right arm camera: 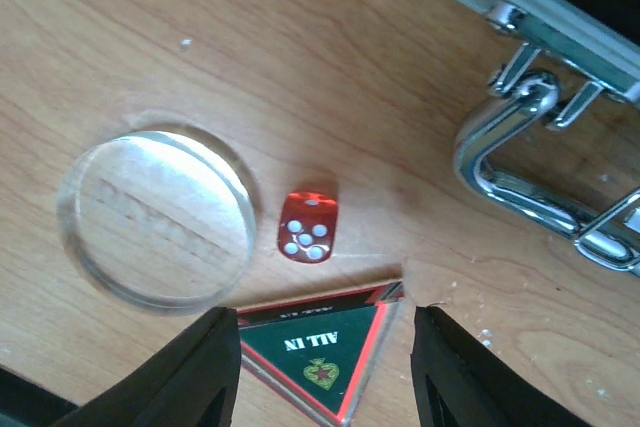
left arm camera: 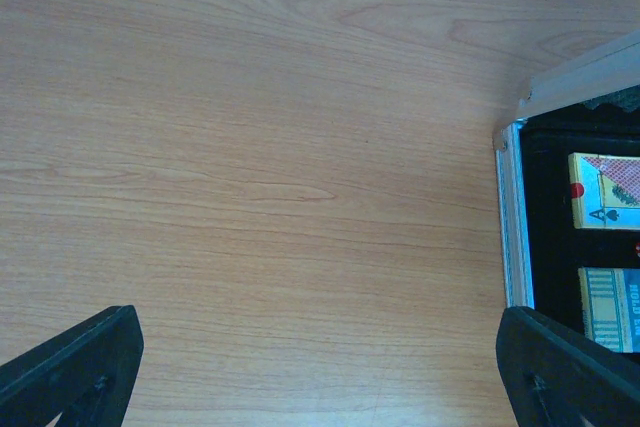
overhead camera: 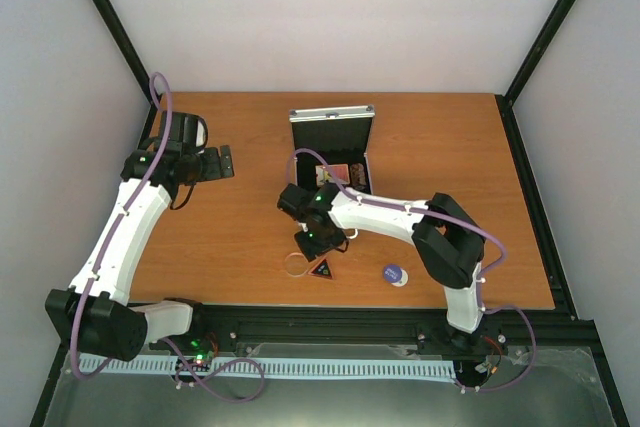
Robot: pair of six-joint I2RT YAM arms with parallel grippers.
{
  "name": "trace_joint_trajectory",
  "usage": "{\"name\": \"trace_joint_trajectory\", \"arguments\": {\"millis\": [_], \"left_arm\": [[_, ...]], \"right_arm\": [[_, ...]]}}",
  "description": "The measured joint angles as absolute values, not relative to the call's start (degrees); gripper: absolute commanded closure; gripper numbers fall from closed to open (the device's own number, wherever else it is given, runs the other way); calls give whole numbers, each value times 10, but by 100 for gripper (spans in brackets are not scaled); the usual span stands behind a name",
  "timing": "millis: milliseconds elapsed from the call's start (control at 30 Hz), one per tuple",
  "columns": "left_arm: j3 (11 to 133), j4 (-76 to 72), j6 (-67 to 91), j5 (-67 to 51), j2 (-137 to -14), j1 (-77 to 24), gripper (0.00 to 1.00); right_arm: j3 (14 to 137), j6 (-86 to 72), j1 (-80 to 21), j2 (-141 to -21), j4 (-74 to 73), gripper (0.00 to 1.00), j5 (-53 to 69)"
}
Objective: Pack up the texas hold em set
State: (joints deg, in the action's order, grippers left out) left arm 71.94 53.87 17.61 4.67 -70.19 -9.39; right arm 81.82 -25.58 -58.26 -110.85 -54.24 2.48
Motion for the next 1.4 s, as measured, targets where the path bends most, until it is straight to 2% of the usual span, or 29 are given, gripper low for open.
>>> {"name": "trace_joint_trajectory", "arguments": {"millis": [700, 933, 1000, 1100, 1300, 1400], "left_arm": [[719, 539, 176, 47, -701, -94, 0], [719, 539, 176, 47, -701, -94, 0], [719, 539, 176, 47, -701, -94, 0], [719, 539, 176, 47, -700, -94, 0], [719, 539, 176, 48, -691, -94, 0], [719, 539, 176, 50, -685, -94, 0]], "right_arm": [[842, -256, -589, -1157, -532, 60, 29], [841, -256, -589, -1164, -523, 67, 24], [840, -256, -589, -1164, -521, 72, 23], [838, -255, -589, -1164, -514, 87, 22], [833, -260, -589, -1166, -508, 95, 18], [833, -260, -589, -1166, -508, 96, 14]]}}
